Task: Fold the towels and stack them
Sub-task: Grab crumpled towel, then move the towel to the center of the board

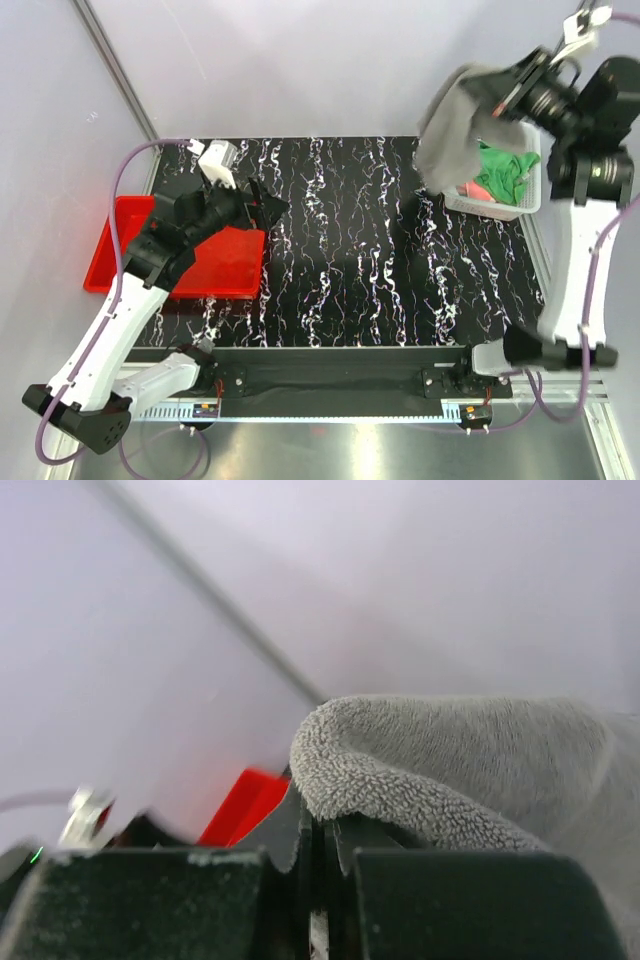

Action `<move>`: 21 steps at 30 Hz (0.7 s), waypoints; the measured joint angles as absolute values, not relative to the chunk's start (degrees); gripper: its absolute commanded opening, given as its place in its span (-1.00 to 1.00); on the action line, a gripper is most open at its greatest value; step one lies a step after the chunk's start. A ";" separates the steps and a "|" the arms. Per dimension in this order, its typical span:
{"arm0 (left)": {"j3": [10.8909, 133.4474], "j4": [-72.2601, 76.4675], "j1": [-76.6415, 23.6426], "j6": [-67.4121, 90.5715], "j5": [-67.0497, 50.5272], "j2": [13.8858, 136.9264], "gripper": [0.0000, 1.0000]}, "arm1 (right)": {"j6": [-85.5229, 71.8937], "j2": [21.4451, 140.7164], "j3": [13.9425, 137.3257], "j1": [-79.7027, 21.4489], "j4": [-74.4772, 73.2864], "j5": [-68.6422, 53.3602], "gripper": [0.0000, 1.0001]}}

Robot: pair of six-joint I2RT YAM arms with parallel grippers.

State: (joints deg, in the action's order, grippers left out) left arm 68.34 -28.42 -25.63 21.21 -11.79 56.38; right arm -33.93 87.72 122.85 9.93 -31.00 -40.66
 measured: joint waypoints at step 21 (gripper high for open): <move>62.19 -32.47 -26.35 20.12 -5.34 64.90 0.75 | -33.39 68.88 60.51 -22.57 -36.69 -18.94 0.29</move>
